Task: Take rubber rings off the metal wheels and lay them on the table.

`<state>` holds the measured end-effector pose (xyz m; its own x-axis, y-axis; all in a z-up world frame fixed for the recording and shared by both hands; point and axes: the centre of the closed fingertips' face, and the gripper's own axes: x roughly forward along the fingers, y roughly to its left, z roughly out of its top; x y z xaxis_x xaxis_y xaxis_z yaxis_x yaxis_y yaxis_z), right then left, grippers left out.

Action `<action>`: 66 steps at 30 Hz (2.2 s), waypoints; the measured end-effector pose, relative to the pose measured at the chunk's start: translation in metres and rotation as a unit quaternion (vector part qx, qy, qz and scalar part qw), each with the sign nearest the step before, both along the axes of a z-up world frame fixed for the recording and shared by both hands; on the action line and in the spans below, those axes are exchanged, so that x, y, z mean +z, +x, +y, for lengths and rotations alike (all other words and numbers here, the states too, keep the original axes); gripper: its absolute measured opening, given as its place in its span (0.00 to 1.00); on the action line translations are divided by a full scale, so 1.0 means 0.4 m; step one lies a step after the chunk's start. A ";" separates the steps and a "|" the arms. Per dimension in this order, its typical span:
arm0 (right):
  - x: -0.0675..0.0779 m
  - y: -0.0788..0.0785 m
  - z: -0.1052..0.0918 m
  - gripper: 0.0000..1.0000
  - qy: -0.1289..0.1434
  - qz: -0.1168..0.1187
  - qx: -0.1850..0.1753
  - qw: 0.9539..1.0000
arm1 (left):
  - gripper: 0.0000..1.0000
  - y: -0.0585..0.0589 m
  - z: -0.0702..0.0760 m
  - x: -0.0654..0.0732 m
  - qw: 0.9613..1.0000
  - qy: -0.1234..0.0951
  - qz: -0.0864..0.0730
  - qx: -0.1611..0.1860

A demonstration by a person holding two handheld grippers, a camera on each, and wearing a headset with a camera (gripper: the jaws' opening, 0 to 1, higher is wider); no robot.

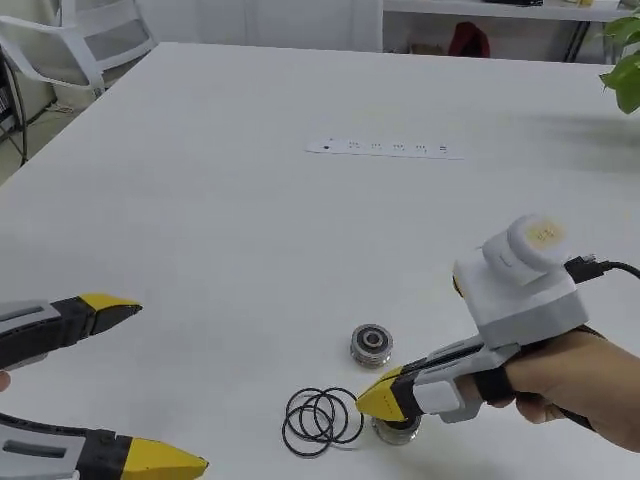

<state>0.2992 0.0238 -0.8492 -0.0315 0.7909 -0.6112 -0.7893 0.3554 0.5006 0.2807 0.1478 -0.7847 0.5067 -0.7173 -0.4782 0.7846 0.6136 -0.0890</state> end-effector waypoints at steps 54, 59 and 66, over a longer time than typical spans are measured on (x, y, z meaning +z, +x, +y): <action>0.083 0.018 0.007 0.45 -0.023 -0.157 0.080 0.984 | 0.96 0.009 -0.036 0.020 1.000 -0.013 -0.002 -0.021; 0.114 -0.004 0.004 0.55 -0.018 -0.168 0.096 0.981 | 0.96 0.008 -0.039 0.027 1.000 -0.014 -0.005 -0.022; 0.155 -0.025 -0.022 0.64 -0.018 -0.196 0.111 0.974 | 0.96 -0.001 -0.040 0.030 1.000 -0.012 -0.007 -0.023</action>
<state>0.2892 0.0152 -0.7874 0.0417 0.7696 -0.6372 -0.9770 0.1650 0.1354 0.2805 0.1317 -0.7727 0.4795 -0.7510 -0.4539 0.8136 0.5743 -0.0907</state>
